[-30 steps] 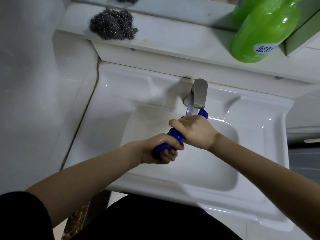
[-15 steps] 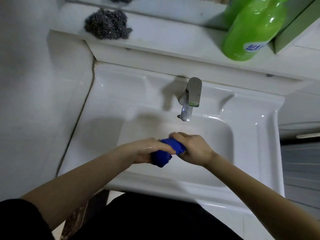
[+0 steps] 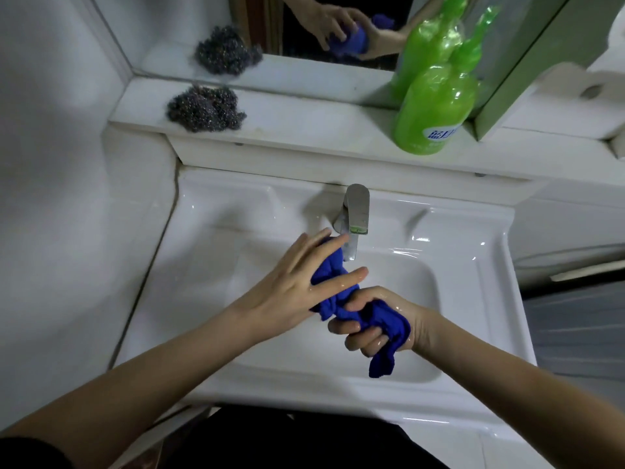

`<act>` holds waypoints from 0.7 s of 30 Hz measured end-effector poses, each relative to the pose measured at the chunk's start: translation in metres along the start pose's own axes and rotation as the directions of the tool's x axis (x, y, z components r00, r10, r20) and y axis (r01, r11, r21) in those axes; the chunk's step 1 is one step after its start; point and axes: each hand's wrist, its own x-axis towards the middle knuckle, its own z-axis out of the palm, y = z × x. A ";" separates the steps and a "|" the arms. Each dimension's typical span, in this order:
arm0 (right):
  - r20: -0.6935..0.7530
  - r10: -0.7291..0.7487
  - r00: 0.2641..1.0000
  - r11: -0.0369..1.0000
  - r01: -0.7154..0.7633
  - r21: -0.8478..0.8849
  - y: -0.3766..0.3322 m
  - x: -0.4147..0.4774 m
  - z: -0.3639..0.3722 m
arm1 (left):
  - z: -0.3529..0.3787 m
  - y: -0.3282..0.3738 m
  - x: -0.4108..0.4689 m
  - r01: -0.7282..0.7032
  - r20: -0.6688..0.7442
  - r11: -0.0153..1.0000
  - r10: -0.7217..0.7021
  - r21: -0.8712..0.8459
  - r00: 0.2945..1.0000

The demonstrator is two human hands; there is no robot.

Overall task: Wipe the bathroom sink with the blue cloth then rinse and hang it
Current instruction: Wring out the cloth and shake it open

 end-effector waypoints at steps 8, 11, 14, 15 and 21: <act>-0.083 0.040 0.996 0.993 -0.049 -0.110 0.003 0.006 0.005 | 0.000 -0.021 0.019 -0.212 0.112 0.974 0.202 0.084 0.973; -0.171 -0.028 0.985 0.979 -0.007 -0.201 -0.001 0.003 0.006 | 0.004 -0.029 0.014 -0.063 0.253 0.998 0.055 0.024 0.966; -0.416 -0.099 0.904 0.839 -0.149 -0.523 -0.010 0.005 0.013 | 0.011 -0.030 0.014 0.260 0.461 0.965 -0.216 -0.034 0.861; -0.511 -0.168 0.843 0.716 -0.252 -0.651 -0.015 0.007 0.016 | 0.014 -0.029 0.014 0.366 0.525 0.929 -0.287 -0.050 0.801; -0.359 -0.529 0.769 -0.207 -0.527 -0.824 -0.034 0.019 0.016 | 0.032 -0.017 0.007 0.923 0.835 0.220 -0.397 -0.316 0.380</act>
